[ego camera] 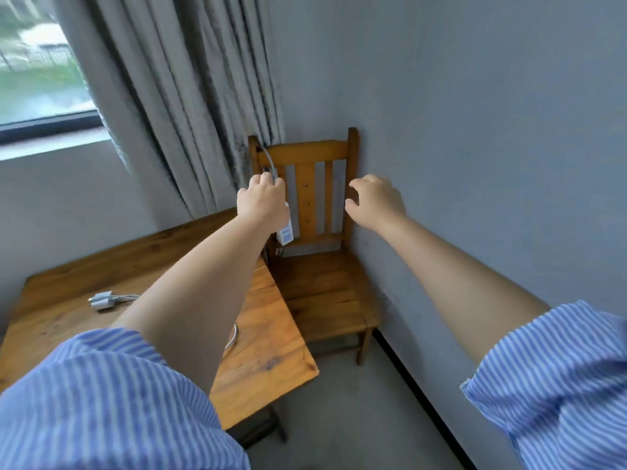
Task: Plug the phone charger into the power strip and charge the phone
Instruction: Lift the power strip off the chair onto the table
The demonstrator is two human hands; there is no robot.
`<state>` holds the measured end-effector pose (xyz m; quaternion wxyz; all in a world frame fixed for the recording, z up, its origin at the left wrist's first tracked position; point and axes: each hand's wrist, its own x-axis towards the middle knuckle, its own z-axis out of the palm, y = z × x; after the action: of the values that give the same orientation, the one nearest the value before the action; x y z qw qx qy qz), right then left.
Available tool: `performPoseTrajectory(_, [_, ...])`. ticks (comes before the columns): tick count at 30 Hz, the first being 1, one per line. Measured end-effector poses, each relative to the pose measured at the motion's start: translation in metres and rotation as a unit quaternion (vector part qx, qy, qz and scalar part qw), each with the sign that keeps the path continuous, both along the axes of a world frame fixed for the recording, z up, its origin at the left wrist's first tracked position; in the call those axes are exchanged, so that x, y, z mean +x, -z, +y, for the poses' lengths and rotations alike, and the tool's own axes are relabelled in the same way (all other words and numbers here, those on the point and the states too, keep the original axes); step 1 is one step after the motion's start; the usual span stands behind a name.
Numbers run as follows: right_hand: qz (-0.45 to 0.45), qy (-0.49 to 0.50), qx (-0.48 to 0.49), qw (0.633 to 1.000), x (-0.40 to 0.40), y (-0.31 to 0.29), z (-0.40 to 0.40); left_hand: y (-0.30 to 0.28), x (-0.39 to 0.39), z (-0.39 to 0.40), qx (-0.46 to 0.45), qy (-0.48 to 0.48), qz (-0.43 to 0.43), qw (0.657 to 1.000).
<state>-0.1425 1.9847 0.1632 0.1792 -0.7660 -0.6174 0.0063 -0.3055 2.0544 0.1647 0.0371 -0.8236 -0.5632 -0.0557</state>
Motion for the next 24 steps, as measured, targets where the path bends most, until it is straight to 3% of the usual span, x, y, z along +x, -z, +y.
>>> performPoseTrajectory(9, [-0.017, -0.039, 0.024, 0.999, 0.064, -0.021, 0.073, -0.001, 0.057, 0.07, 0.009, -0.017, -0.022, 1.0])
performPoseTrajectory(16, [-0.037, -0.079, -0.011, 0.996, 0.084, -0.041, 0.189, -0.012, 0.075, 0.161, -0.007, -0.064, -0.04, 0.997])
performPoseTrajectory(24, [-0.03, -0.141, -0.045, 0.988, 0.088, -0.019, 0.293, 0.008, 0.082, 0.237, -0.121, -0.156, -0.081, 0.977])
